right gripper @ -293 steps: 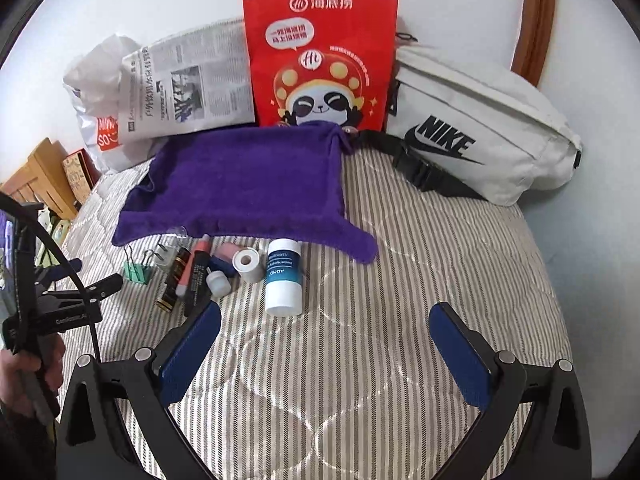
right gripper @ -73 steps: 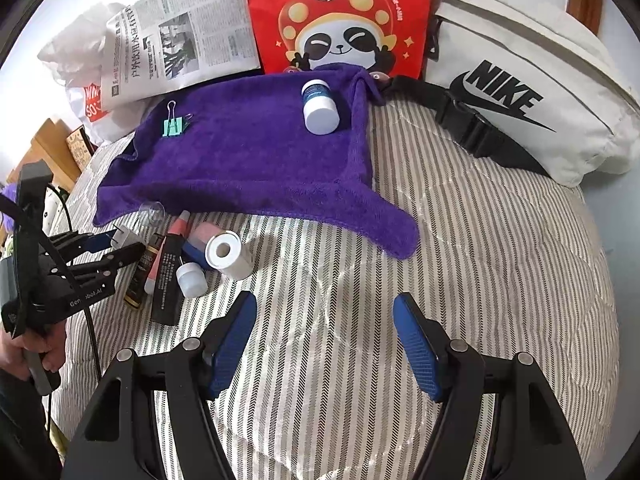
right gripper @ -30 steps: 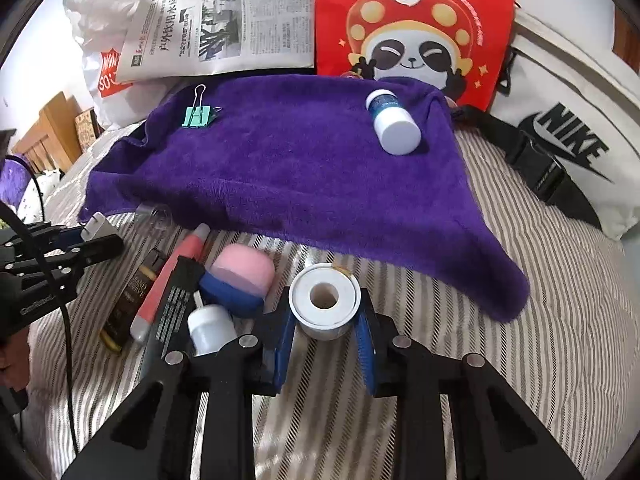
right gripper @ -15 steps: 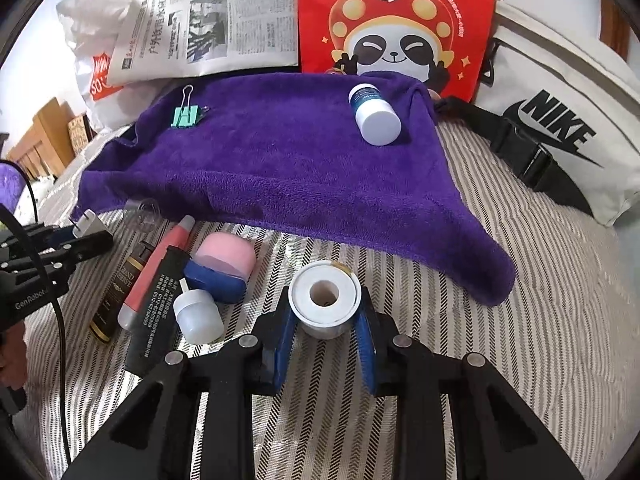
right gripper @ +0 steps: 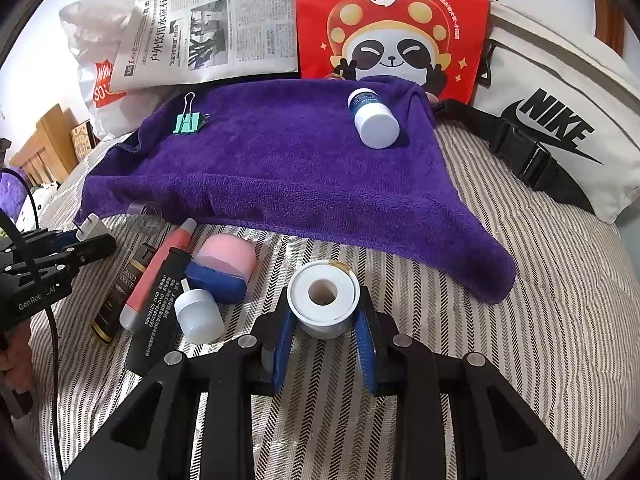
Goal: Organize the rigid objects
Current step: 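Carry charger and tape roll onto the towel while the right releases the tape beside the bottle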
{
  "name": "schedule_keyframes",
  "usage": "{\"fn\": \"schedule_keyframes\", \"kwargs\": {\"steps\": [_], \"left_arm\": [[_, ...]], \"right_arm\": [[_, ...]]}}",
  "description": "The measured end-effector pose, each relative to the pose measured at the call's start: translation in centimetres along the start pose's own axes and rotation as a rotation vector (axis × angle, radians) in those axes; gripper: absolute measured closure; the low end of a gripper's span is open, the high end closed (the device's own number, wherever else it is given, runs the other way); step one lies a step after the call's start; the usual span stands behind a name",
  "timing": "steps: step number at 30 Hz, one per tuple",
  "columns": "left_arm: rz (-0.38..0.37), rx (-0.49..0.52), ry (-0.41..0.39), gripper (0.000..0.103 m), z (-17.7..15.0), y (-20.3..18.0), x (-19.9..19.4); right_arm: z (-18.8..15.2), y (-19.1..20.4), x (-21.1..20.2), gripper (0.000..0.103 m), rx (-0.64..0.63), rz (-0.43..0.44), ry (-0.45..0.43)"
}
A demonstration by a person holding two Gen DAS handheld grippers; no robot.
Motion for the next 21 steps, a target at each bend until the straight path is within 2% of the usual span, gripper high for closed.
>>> {"fn": "schedule_keyframes", "kwargs": {"steps": [6,10,16,21], "left_arm": [[-0.020,-0.001,0.014,0.078,0.1,0.3,0.0],[-0.026,-0.006,0.030,0.078,-0.1,0.5,-0.4],[-0.056,-0.050,0.034,0.078,0.4,1.5,-1.7],[-0.088,-0.076,0.008,0.078,1.8,2.7,-3.3]], "right_arm": [[0.0,0.3,0.0,0.074,-0.029,-0.015,0.014],[0.1,0.3,-0.2,0.074,-0.031,0.015,0.048],[0.9,0.4,-2.1,0.074,0.000,0.080,0.015],[2.8,0.8,-3.6,0.074,-0.016,0.097,-0.016]]}}
Point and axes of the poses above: each gripper's, at about its wrist camera, not at the fingertips, and x roughly the way its jaws point, y to its left, z to its top, the point moved 4 cm from there along x, roughly the way its jaws point, and after that the axes turned 14 degrees about z, right-handed, at the moved point
